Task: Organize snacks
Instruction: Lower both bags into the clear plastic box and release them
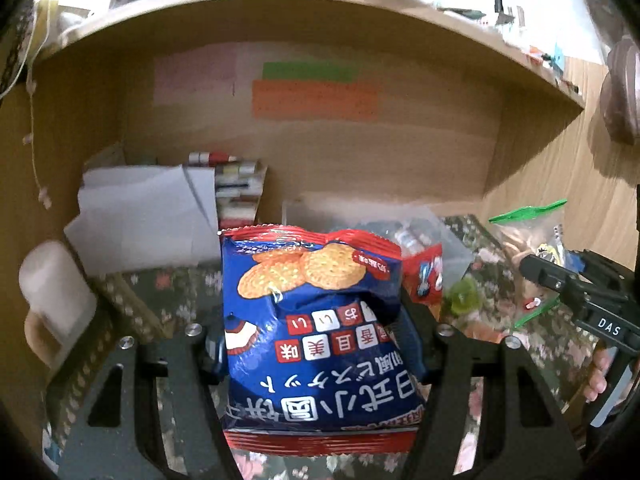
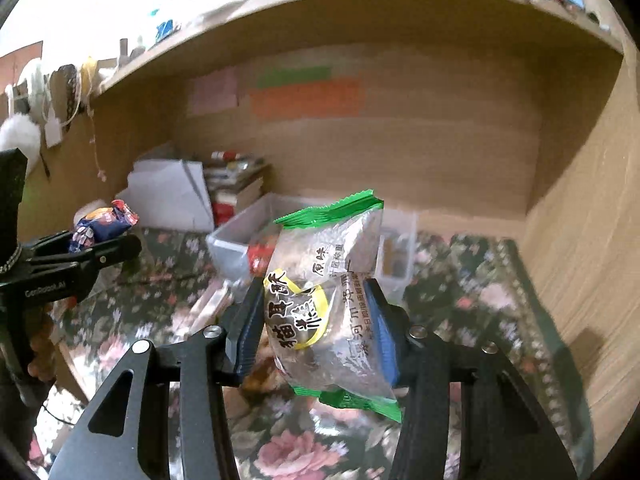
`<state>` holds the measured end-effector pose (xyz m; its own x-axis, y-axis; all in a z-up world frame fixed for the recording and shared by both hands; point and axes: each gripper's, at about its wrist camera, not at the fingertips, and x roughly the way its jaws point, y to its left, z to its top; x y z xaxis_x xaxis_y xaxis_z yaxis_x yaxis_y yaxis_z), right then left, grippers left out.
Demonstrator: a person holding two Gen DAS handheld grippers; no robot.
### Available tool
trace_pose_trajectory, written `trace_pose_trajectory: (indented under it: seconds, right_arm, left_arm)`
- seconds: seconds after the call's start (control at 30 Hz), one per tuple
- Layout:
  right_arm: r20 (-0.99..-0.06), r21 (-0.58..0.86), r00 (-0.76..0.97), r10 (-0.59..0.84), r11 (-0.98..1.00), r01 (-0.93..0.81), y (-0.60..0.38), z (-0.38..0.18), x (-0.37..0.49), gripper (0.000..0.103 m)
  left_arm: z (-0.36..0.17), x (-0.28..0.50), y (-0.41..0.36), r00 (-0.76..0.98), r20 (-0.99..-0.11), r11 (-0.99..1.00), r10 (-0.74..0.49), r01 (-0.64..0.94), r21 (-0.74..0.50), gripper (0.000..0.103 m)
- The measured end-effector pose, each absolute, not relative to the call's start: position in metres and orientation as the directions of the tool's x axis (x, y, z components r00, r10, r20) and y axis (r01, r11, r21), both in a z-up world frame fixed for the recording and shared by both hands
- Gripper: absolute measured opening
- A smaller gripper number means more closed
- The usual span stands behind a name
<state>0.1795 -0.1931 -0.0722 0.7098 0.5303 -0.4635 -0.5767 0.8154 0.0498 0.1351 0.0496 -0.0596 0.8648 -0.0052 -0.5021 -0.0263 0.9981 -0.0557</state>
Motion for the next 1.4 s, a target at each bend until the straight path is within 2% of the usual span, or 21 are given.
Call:
trace_pose_trajectory:
  seconds: [0.33,0.6,0.9,1.07,1.4]
  right_arm:
    - [-0.429,0.061,0.741,0.517,0.835,-0.548,-0.197,-0.06,0.207,0.045]
    - [-0.433,0.049,0.757,0.49,0.851,-0.523,-0.191,-0.059,0.241,0.045]
    - [-0.472,0.04,0.741,0.478,0.851,-0.524,-0.168,-0.068,0.286,0.045]
    - [-0.523,0.019,0.715,0.464,0.845,-0.535,-0.15,-0.084,0.308,0.045]
    - [-0.604,-0.027,0.669,0.433,0.828,-0.56,-0.127,-0.11,0.331,0.045]
  left_arm:
    - [-0.04,0.178,0.043,0.88,-0.474,0.999,0.001,-0.024,-0.044,0.065]
    - [-0.044,0.226,0.044,0.87,-0.493,0.998,-0.013,-0.016,-0.054,0.065]
    - [-0.067,0.276,0.052,0.825,-0.564,0.998,-0.027,-0.008,-0.058,0.065]
    - [-0.085,0.3,0.056,0.794,-0.607,0.998,-0.034,-0.003,-0.06,0.065]
    - [-0.103,0.317,0.052,0.757,-0.651,0.998,-0.05,0.014,-0.059,0.066]
